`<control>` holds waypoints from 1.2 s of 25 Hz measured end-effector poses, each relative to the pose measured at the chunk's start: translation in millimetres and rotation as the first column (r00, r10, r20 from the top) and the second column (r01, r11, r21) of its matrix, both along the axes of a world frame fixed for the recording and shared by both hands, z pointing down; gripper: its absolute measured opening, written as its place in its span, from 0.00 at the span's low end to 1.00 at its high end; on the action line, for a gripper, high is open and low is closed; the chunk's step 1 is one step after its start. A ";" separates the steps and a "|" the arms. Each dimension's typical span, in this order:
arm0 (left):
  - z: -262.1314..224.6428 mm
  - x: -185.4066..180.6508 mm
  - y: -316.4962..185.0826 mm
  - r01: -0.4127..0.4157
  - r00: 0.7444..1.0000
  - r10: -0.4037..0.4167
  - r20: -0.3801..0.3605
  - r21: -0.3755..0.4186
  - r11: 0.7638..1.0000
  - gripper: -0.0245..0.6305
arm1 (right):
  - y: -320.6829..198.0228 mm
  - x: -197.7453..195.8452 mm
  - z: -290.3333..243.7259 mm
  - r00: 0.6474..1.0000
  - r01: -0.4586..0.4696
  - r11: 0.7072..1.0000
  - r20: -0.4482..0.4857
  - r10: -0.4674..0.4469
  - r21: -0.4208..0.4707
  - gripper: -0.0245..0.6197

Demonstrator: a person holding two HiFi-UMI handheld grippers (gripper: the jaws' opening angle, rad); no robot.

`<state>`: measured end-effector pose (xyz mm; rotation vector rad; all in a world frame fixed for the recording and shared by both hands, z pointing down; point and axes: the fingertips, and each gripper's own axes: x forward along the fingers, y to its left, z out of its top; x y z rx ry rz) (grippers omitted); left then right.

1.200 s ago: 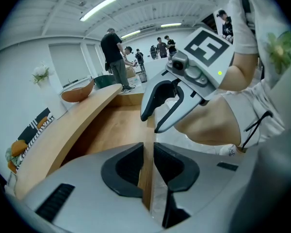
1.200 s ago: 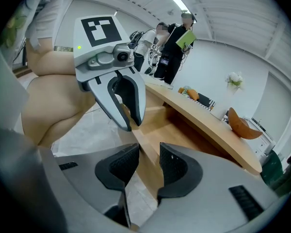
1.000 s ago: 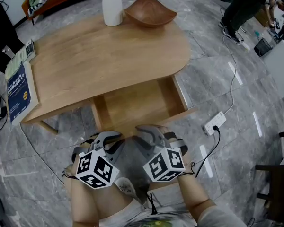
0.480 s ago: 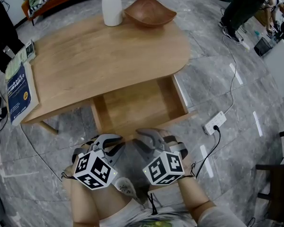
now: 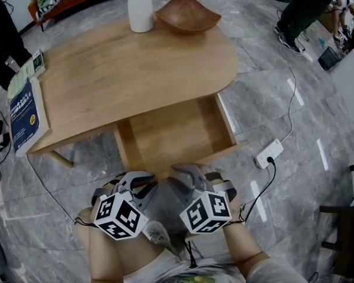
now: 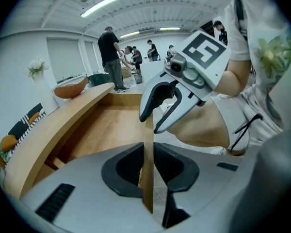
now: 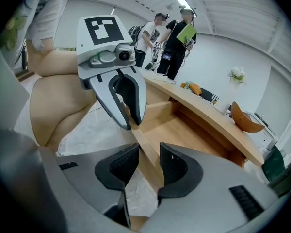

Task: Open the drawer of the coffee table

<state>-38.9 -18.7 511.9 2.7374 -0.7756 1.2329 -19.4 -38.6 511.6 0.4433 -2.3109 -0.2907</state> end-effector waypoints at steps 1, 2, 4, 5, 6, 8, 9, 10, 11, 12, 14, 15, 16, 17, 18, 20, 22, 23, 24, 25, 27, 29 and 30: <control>0.3 0.1 0.8 -0.001 1.000 0.001 -0.001 -0.003 1.000 0.14 | 0.8 0.2 0.4 1.000 -0.001 1.000 0.001 0.001 0.000 0.24; 0.3 -0.1 0.9 -0.001 1.000 0.001 -0.002 -0.003 1.000 0.14 | 0.8 0.2 0.4 1.000 -0.003 1.000 0.003 0.003 0.001 0.24; 0.3 -0.2 0.3 0.001 1.000 -0.001 -0.003 0.002 1.000 0.14 | 0.1 0.1 0.5 1.000 -0.008 1.000 0.002 0.008 0.003 0.24; 0.5 0.1 0.4 0.001 1.000 -0.001 -0.002 0.004 1.000 0.14 | 0.2 0.3 0.8 1.000 -0.009 1.000 -0.002 0.009 0.002 0.24; 1.0 0.5 1.1 0.000 1.000 0.000 -0.001 0.003 1.000 0.14 | 0.9 0.7 1.5 1.000 -0.008 1.000 -0.006 0.008 -0.002 0.24; 3.1 1.7 4.7 -0.010 1.000 0.010 0.001 -0.010 1.000 0.14 | 4.4 1.7 3.7 1.000 -0.001 1.000 -0.018 0.000 -0.014 0.24; 4.3 2.4 6.8 -0.018 1.000 0.018 0.002 -0.019 1.000 0.14 | 6.5 2.3 4.8 1.000 0.002 1.000 -0.022 -0.002 -0.019 0.24; 5.1 2.8 8.2 -0.023 1.000 0.023 0.002 -0.025 0.999 0.14 | 8.0 2.6 5.5 1.000 0.002 1.000 -0.022 -0.003 -0.018 0.24; 5.4 3.0 8.9 -0.026 1.000 0.027 0.001 -0.029 0.999 0.14 | 8.7 2.9 5.7 1.000 0.001 1.000 -0.019 -0.001 -0.015 0.24; 5.3 3.1 9.0 -0.028 1.000 0.028 -0.001 -0.030 0.999 0.14 | 8.7 3.0 5.6 1.000 -0.002 1.000 -0.016 0.001 -0.012 0.24; 4.7 3.2 8.6 -0.027 1.000 0.027 -0.002 -0.027 0.999 0.14 | 8.3 3.3 5.4 1.000 -0.004 1.000 -0.015 0.004 -0.014 0.24; 4.7 3.5 8.7 -0.027 1.000 0.027 0.002 -0.022 0.999 0.14 | 8.4 3.6 5.6 1.000 -0.003 1.000 -0.019 0.003 -0.016 0.24; 5.2 4.0 9.6 -0.030 1.000 0.030 0.008 -0.016 0.999 0.14 | 9.1 4.1 6.2 1.000 -0.002 1.000 -0.025 0.001 -0.020 0.24; 6.3 4.7 11.4 -0.036 0.999 0.036 0.017 -0.015 0.999 0.14 | 10.6 4.7 7.4 0.999 0.001 1.000 -0.032 -0.002 -0.027 0.24; 7.9 5.5 13.8 -0.045 0.999 0.046 0.026 -0.018 0.999 0.14 | 12.8 5.3 9.0 0.999 0.004 0.999 -0.039 -0.006 -0.036 0.24; 10.4 6.4 17.4 -0.060 0.997 0.061 0.040 -0.025 0.998 0.14 | 16.1 6.1 11.4 0.999 0.010 0.999 -0.039 -0.011 -0.042 0.24; 11.0 6.5 17.6 -0.065 0.997 0.066 0.047 -0.021 0.998 0.14 | 16.2 6.3 11.6 0.999 0.014 0.999 -0.029 -0.015 -0.033 0.24; 11.0 6.7 17.3 -0.064 0.997 0.065 0.048 -0.019 0.998 0.14 | 15.9 6.6 11.5 0.999 0.016 0.999 -0.028 -0.017 -0.029 0.24; 10.9 7.0 17.3 -0.063 0.997 0.064 0.048 -0.017 0.998 0.14 | 15.8 7.1 11.7 0.999 0.016 1.000 -0.031 -0.017 -0.026 0.24; 10.2 7.3 17.8 -0.061 0.997 0.062 0.045 -0.017 0.998 0.14 | 16.0 7.8 11.8 0.999 0.014 1.000 -0.037 -0.015 -0.023 0.24; 5.2 7.5 19.8 -0.056 0.998 0.057 0.019 -0.018 0.998 0.14 | 16.9 9.6 11.9 0.999 0.006 1.000 -0.050 -0.007 -0.013 0.24; -6.7 6.7 21.1 -0.045 0.998 0.044 -0.048 -0.014 0.999 0.10 | 18.5 11.4 9.4 0.999 -0.003 1.000 -0.044 0.002 -0.014 0.24; -13.3 5.3 21.2 -0.036 0.996 0.035 -0.088 -0.013 0.999 0.09 | 19.9 11.6 6.0 1.000 -0.005 1.000 -0.023 0.004 -0.027 0.24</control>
